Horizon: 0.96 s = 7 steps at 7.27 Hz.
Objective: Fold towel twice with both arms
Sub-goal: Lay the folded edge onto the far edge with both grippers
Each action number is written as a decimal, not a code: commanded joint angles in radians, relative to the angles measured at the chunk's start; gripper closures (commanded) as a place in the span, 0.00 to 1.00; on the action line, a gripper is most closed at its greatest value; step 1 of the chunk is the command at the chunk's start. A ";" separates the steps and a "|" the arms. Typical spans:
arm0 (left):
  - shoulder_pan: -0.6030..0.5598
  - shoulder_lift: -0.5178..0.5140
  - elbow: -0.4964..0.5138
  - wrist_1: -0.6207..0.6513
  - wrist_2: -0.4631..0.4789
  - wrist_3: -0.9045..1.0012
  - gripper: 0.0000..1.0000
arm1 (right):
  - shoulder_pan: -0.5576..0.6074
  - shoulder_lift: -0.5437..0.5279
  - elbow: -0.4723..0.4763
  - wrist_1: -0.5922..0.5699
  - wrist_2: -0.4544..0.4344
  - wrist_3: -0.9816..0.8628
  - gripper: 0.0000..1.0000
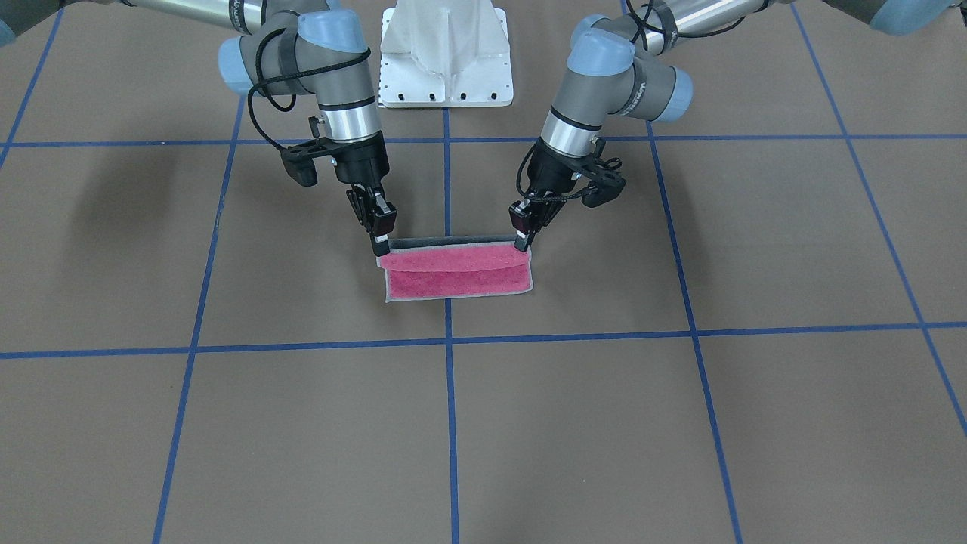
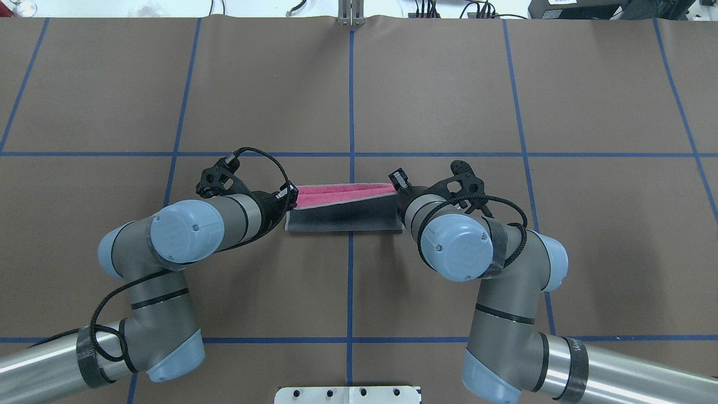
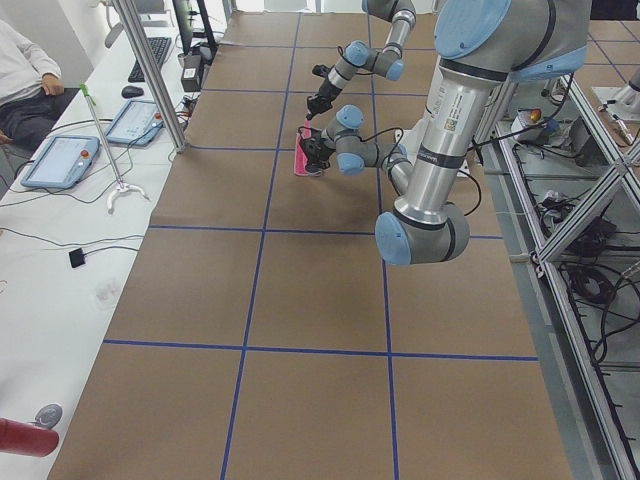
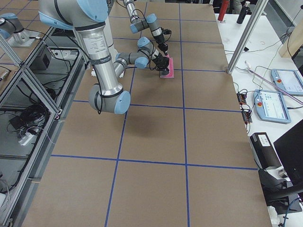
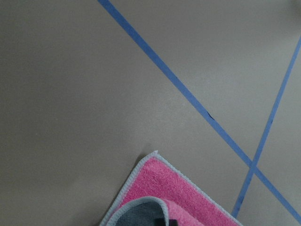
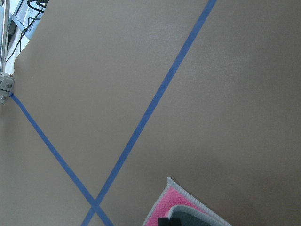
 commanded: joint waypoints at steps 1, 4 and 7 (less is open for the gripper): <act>-0.019 -0.007 0.004 -0.001 -0.007 0.061 0.01 | 0.032 0.013 0.003 -0.004 0.018 -0.083 0.00; -0.053 -0.007 0.004 -0.002 -0.110 0.062 0.00 | 0.092 0.013 0.011 -0.006 0.137 -0.175 0.00; -0.042 -0.083 0.056 0.001 -0.107 0.044 0.00 | 0.108 0.009 0.020 -0.003 0.176 -0.250 0.00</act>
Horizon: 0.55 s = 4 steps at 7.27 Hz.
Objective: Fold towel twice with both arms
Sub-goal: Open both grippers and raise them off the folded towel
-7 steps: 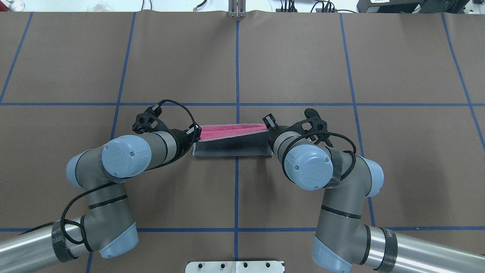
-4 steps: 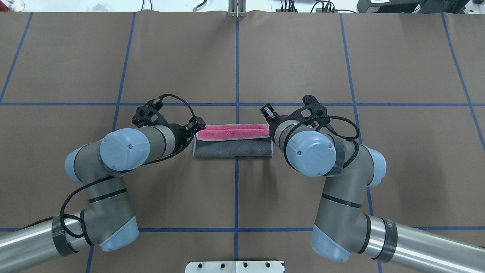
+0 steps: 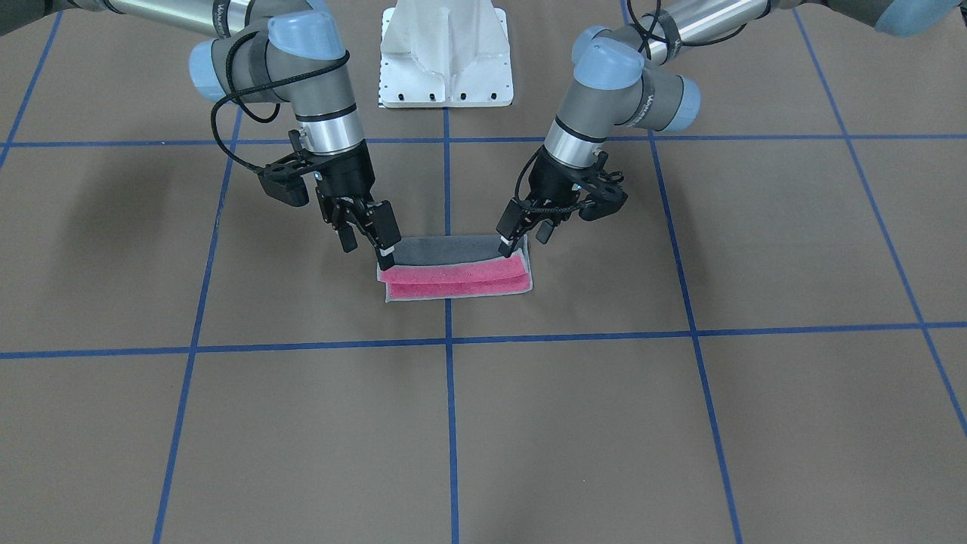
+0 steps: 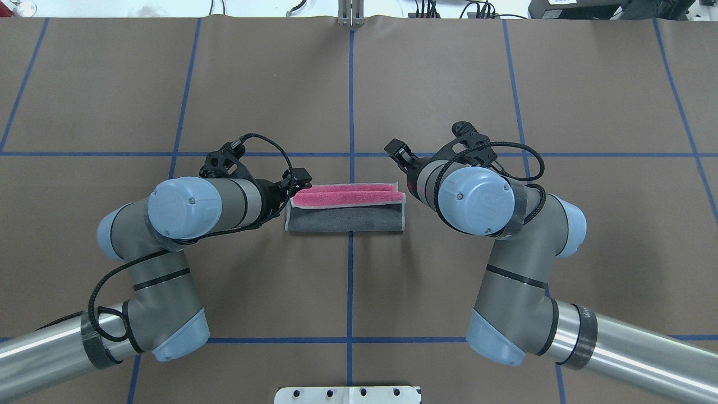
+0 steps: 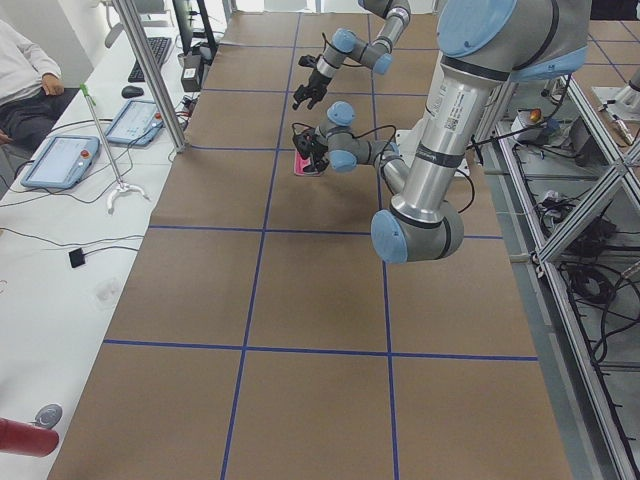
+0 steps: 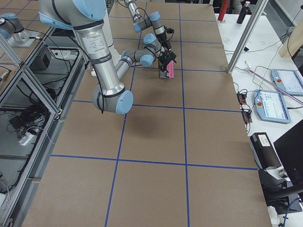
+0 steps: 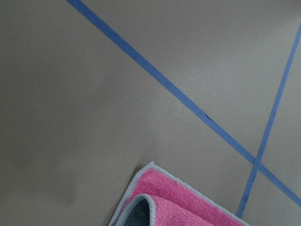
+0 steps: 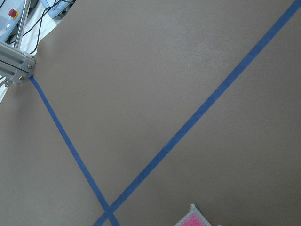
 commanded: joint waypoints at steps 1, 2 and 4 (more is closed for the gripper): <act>0.003 -0.068 0.066 -0.003 0.001 -0.010 0.00 | 0.008 -0.002 0.007 0.001 0.020 -0.025 0.00; 0.003 -0.092 0.100 -0.003 0.001 -0.007 0.00 | 0.008 -0.003 0.009 0.003 0.020 -0.034 0.00; 0.003 -0.103 0.131 -0.003 0.001 -0.006 0.00 | 0.011 -0.003 0.007 0.003 0.020 -0.035 0.00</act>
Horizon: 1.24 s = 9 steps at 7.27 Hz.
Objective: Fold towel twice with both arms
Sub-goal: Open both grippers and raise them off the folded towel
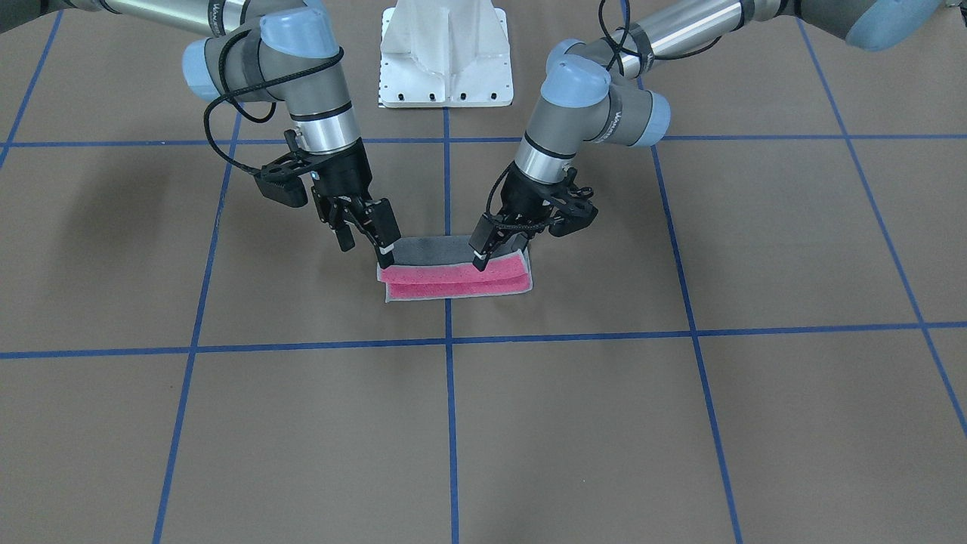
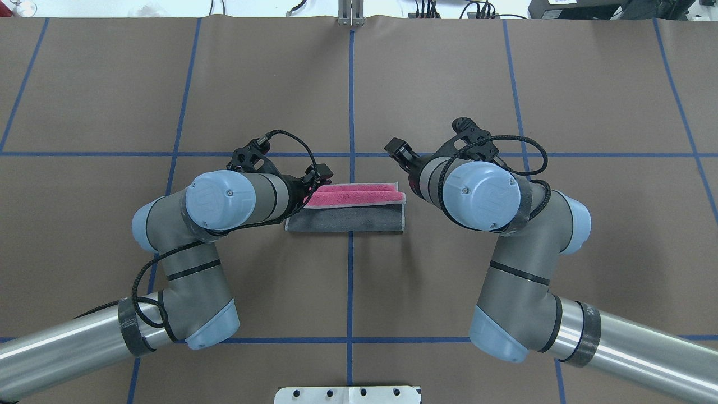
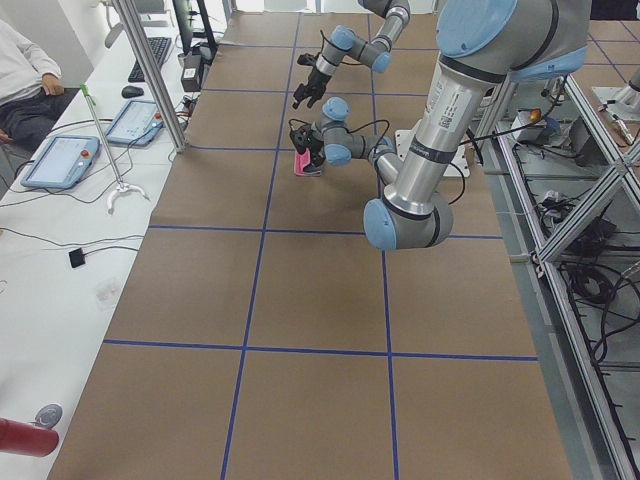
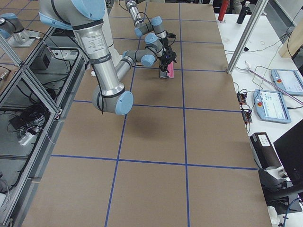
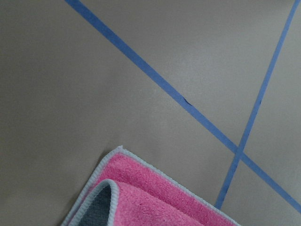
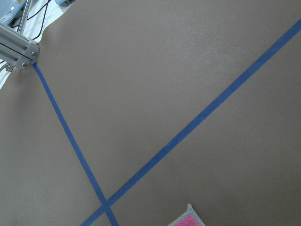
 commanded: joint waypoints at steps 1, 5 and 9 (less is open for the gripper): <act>0.000 -0.015 0.019 0.000 0.000 0.000 0.00 | 0.003 0.000 -0.001 0.000 0.000 -0.004 0.00; -0.067 -0.084 0.104 0.000 0.014 -0.003 0.00 | 0.005 -0.005 0.001 0.008 0.000 -0.011 0.00; -0.104 -0.099 0.109 0.000 0.011 0.014 0.00 | 0.006 -0.022 0.025 0.008 0.005 -0.012 0.00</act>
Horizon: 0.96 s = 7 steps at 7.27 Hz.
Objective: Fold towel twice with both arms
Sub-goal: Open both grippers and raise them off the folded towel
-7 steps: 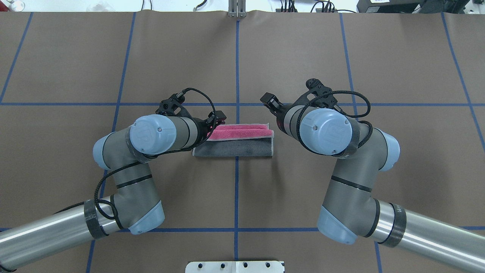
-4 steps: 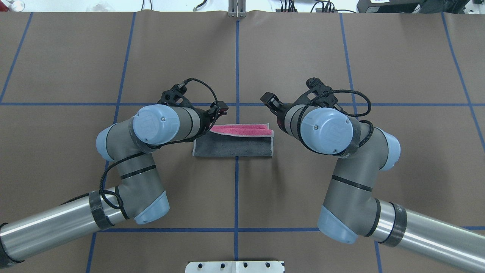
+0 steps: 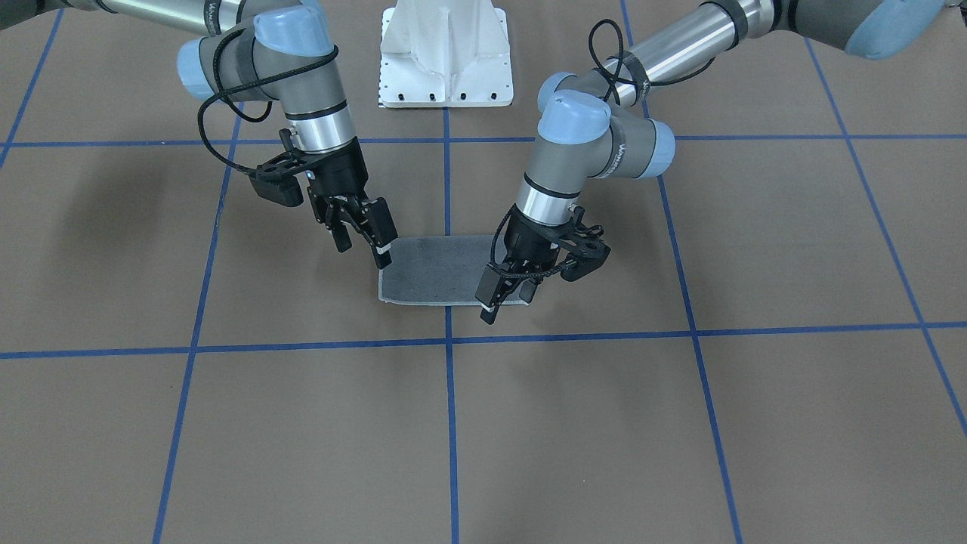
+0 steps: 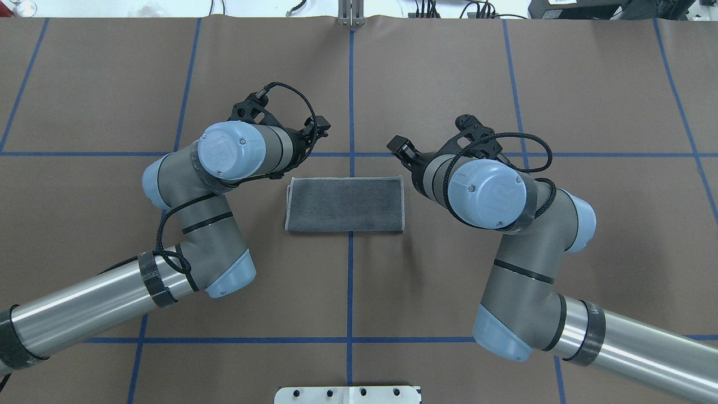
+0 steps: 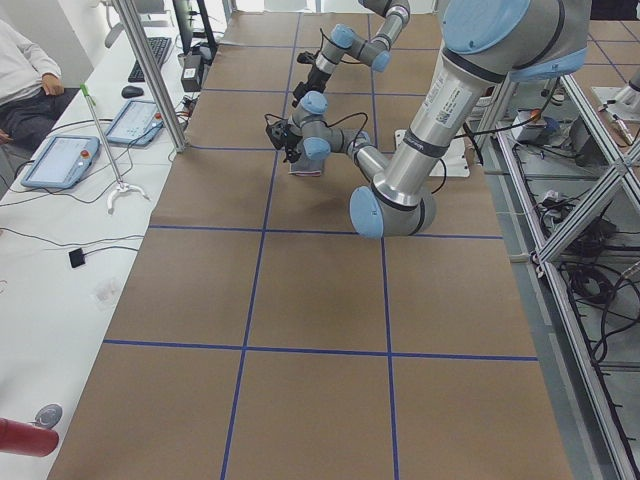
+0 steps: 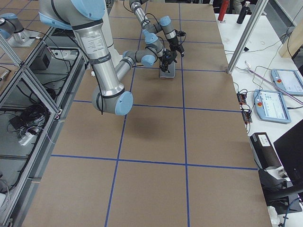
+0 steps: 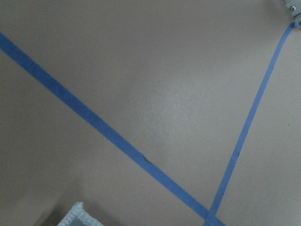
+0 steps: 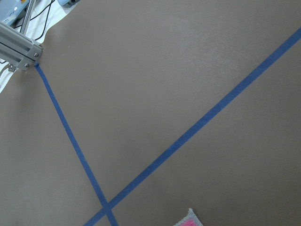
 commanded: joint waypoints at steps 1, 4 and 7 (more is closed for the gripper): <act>-0.003 0.009 -0.040 0.009 -0.077 0.050 0.00 | 0.005 -0.025 0.032 0.000 0.017 -0.027 0.00; -0.003 0.229 -0.328 0.005 -0.137 0.155 0.00 | 0.084 -0.077 0.046 -0.007 0.140 -0.212 0.00; 0.015 0.236 -0.341 -0.122 -0.066 0.144 0.00 | 0.175 -0.119 0.046 -0.008 0.236 -0.363 0.00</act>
